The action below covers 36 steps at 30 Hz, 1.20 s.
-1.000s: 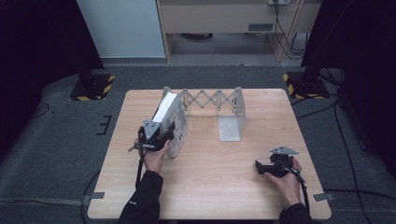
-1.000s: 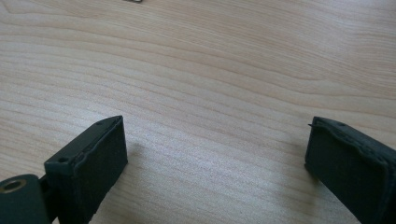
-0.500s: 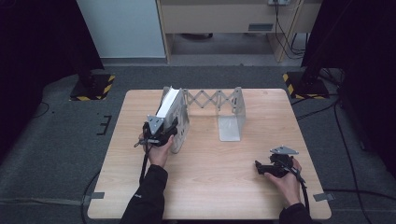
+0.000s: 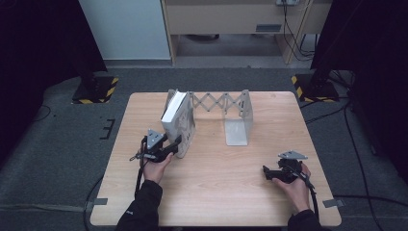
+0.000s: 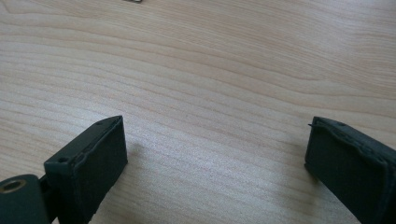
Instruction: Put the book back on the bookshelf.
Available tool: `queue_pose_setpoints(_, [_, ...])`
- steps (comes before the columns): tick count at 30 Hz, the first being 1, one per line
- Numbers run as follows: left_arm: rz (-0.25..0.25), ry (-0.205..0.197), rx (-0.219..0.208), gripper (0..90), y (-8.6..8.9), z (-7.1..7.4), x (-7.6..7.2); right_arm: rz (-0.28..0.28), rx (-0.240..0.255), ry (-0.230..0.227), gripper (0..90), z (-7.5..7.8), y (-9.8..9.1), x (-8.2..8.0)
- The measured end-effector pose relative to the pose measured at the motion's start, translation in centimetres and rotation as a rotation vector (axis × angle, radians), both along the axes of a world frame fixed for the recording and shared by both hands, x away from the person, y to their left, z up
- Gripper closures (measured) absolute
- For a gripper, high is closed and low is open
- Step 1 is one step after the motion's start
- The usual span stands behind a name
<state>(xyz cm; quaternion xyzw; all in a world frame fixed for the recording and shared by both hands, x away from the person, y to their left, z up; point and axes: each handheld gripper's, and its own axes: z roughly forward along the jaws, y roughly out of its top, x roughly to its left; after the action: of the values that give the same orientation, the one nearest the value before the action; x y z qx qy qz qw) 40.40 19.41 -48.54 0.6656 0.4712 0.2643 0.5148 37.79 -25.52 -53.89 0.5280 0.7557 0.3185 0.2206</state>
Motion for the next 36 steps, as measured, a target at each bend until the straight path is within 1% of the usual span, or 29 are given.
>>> queue_pose_setpoints(1, [0.003, 0.002, -0.002, 47.6, -0.1, 0.0, 0.0, 0.0, 0.0, 0.0, 5.9, 0.0, 0.0, 0.0])
queue_pose_setpoints(4, [0.017, -0.002, 0.008, 48.2, -0.4, 0.0, -0.1, 0.0, 0.001, 0.0, 5.9, 0.0, 0.0, 0.0])
queue_pose_setpoints(6, [0.035, -0.005, 0.026, 48.7, -0.8, 0.1, -0.1, -0.002, 0.001, 0.001, 5.9, 0.0, 0.0, 0.0])
queue_pose_setpoints(9, [0.052, -0.01, 0.041, 49.0, -1.5, 0.1, 0.0, -0.003, 0.001, 0.001, 5.9, 0.0, 0.0, 0.0])
queue_pose_setpoints(13, [0.103, -0.022, 0.06, 49.8, -2.5, 0.0, 0.1, 0.001, -0.001, -0.001, 5.9, 0.0, 0.0, 0.0])
queue_pose_setpoints(16, [0.126, -0.034, 0.088, 50.9, -2.8, 0.1, 0.2, -0.002, 0.001, 0.001, 5.9, 0.0, 0.0, 0.0])
queue_pose_setpoints(18, [0.142, -0.04, 0.098, 51.9, -2.8, 0.1, 0.2, -0.002, 0.001, 0.001, 5.9, 0.0, 0.0, 0.0])
queue_pose_setpoints(23, [0.153, -0.043, 0.086, 52.1, -2.6, 0.0, 0.8, 0.001, -0.001, -0.001, 5.9, 0.0, 0.0, 0.0])
queue_pose_setpoints(27, [0.149, -0.052, 0.075, 51.8, -2.6, -0.2, 1.2, -0.002, 0.0, -0.001, 5.9, 0.0, 0.0, 0.0])
queue_pose_setpoints(29, [0.13, -0.045, 0.055, 50.8, -2.4, -0.2, 1.3, -0.002, 0.001, 0.001, 5.9, 0.0, 0.0, 0.0])
queue_pose_setpoints(32, [0.066, -0.024, 0.02, 47.7, -1.8, -0.2, 1.2, 0.0, 0.0, 0.0, 5.9, 0.0, 0.0, 0.0])
queue_pose_setpoints(34, [0.029, -0.006, 0.011, 46.5, -1.6, -0.1, 1.0, -0.002, 0.001, 0.001, 5.9, 0.0, 0.0, 0.0])
queue_pose_setpoints(36, [0.011, 0.0, 0.013, 46.5, -1.4, 0.2, 0.6, -0.001, 0.0, 0.0, 5.9, 0.0, 0.0, 0.0])
